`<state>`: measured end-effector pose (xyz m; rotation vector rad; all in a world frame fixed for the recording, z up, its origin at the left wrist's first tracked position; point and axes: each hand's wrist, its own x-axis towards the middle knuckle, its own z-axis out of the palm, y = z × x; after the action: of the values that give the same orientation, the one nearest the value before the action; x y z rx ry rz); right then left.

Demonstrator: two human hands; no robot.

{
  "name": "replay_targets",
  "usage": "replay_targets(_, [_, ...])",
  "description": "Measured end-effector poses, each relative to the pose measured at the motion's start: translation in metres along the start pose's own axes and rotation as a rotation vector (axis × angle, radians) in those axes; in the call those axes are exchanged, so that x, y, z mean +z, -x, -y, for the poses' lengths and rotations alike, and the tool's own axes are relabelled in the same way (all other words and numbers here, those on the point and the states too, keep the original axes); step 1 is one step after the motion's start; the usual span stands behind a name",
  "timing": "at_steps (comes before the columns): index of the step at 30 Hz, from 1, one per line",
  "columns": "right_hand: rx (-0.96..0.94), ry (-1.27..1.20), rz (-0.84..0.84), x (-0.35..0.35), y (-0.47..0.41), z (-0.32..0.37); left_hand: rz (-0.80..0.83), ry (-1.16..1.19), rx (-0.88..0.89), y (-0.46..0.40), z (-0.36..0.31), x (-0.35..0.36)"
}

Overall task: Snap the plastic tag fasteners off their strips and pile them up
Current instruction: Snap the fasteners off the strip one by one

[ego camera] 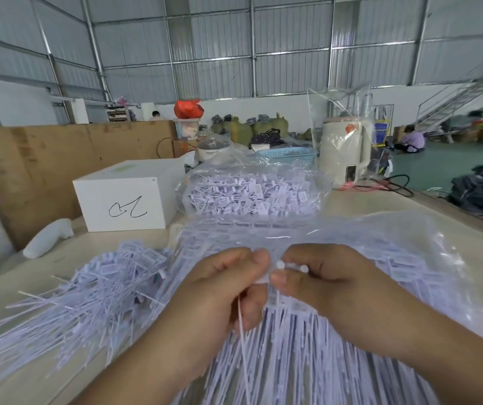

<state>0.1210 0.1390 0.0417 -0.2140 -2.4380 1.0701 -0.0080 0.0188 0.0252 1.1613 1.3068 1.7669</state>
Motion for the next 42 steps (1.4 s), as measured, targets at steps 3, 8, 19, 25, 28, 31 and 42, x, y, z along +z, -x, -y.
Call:
replay_targets(3, [0.112,-0.158,-0.387,0.003,-0.003,0.000,-0.187,0.017,0.013,-0.001,0.001,0.005])
replay_targets(8, [0.014,-0.218,-0.252,-0.018,0.000,0.000,-0.177,-0.020,0.055,0.002,0.000,0.002])
replay_targets(19, [-0.044,-0.381,0.274,-0.010,0.002,0.003,0.294,-0.073,0.051,0.006,-0.011,-0.006])
replay_targets(25, [0.078,-0.165,0.275,-0.016,0.000,-0.002,0.231,0.032,0.034,0.003,-0.014,-0.016])
replay_targets(28, [0.099,-0.156,0.267,-0.018,0.000,0.000,0.330,0.029,0.010,0.005,-0.015,-0.017])
replay_targets(31, [0.036,-0.220,0.287,-0.016,0.002,-0.002,0.439,-0.009,-0.021,0.006,-0.012,-0.012])
replay_targets(42, [0.088,-0.285,0.398,-0.017,0.002,-0.005,0.436,0.045,-0.085,0.004,-0.011,-0.008])
